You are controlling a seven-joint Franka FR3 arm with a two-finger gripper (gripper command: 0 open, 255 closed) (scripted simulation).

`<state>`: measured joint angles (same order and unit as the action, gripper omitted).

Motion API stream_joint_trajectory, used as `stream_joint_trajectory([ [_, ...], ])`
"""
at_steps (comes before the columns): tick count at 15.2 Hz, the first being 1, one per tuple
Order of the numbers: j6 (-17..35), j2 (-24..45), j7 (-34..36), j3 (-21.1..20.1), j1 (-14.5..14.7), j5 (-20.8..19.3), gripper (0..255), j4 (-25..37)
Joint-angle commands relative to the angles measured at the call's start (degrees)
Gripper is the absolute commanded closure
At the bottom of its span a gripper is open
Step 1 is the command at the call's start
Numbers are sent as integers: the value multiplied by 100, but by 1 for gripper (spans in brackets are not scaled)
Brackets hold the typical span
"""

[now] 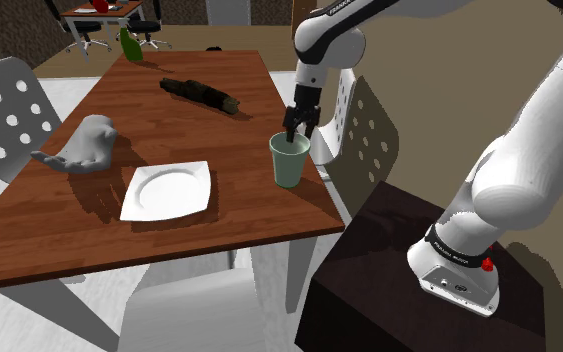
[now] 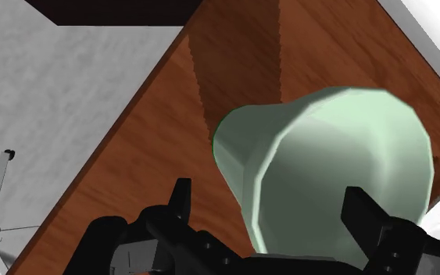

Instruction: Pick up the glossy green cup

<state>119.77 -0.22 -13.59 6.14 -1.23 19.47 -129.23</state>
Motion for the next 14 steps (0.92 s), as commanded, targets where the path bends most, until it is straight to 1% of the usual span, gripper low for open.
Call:
stream_joint_trajectory([
  [1, 155, 106, -69, -2, 2, 48, 0, -59],
  [2, 264, 180, -116, -5, 5, 83, 0, -101],
  [4, 265, 180, -116, -6, 5, 83, 0, -102],
  [5, 262, 176, -116, -5, 4, 82, 255, -104],
  [14, 264, 180, -116, -6, 5, 83, 255, -101],
])
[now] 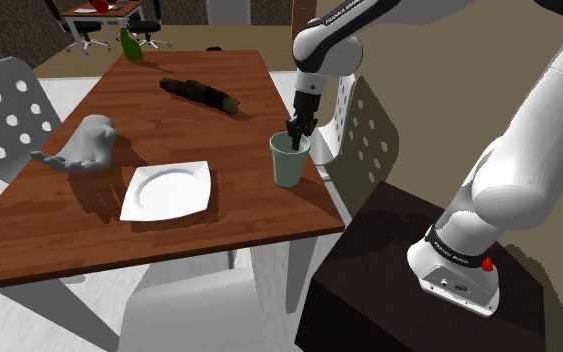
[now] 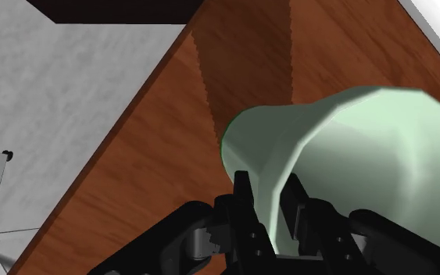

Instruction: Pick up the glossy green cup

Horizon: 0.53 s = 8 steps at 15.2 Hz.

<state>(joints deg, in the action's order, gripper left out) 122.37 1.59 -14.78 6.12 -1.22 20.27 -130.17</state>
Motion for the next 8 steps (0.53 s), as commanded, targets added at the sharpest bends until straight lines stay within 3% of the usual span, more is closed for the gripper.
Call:
stream_joint_trajectory([
  [1, -66, -50, 33, -1, 2, -20, 255, 18],
  [8, -557, -349, 230, 12, -11, -158, 255, 242],
])
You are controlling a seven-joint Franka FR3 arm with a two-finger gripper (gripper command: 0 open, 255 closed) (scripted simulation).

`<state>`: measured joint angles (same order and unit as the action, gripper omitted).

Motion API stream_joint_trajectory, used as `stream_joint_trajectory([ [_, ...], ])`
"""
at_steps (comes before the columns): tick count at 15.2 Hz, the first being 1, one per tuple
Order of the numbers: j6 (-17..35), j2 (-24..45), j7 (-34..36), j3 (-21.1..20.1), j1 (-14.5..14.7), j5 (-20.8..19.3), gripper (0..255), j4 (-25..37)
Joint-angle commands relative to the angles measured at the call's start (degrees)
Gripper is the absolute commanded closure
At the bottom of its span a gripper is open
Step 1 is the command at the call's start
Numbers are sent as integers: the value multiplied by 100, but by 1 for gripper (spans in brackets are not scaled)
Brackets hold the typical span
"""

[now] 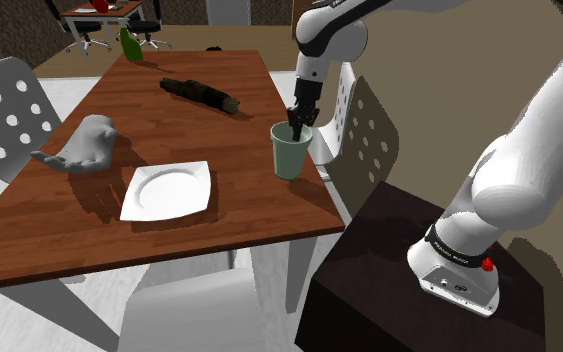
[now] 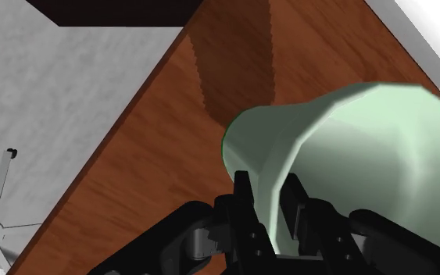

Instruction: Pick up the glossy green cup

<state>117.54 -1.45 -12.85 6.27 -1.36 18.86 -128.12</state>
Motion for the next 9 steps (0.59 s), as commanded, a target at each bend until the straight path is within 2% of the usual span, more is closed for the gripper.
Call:
stream_joint_trajectory([
  [1, -145, -83, 64, -2, 0, -34, 255, 74],
  [9, -584, -291, 218, 5, -12, -126, 255, 328],
])
